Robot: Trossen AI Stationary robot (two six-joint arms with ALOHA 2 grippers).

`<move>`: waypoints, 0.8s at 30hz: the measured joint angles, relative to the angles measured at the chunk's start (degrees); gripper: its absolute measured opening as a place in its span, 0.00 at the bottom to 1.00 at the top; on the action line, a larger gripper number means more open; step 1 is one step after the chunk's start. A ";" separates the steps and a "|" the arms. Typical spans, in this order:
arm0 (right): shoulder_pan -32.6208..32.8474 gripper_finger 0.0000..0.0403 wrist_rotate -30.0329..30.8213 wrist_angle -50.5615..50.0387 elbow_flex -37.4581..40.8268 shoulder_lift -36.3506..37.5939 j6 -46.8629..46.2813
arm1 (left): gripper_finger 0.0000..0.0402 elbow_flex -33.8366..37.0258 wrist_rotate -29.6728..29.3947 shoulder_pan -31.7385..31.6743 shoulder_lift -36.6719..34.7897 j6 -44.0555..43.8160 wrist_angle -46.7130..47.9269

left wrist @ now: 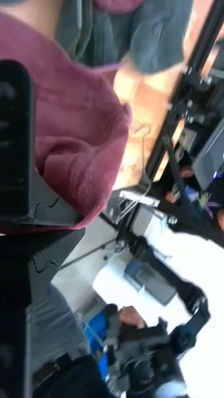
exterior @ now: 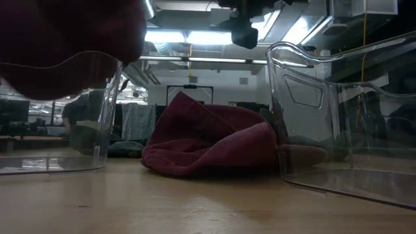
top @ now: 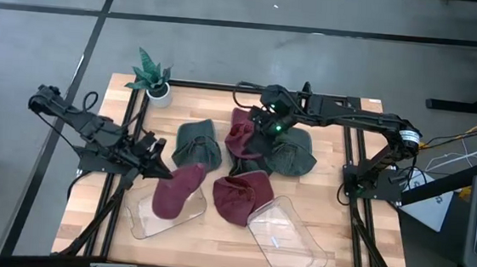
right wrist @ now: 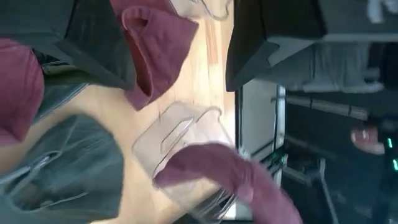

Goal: Pick & Place hat
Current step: Put the top red cap into the left transparent bin

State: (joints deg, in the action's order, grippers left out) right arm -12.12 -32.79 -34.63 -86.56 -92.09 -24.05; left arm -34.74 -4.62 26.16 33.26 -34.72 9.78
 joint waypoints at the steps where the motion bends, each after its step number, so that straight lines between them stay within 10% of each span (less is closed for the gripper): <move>1: 0.00 0.62 0.24 0.85 0.00 0.00 -1.14 | 0.01 1.45 0.02 0.85 -0.64 0.00 -1.13; 24: 0.00 0.62 7.82 10.43 0.00 0.00 -16.22 | 0.01 15.00 -8.07 9.01 -5.40 7.82 -5.04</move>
State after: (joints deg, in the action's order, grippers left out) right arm -12.12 -24.97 -24.20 -86.56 -92.09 -40.26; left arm -19.75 -12.69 35.17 27.86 -26.91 4.74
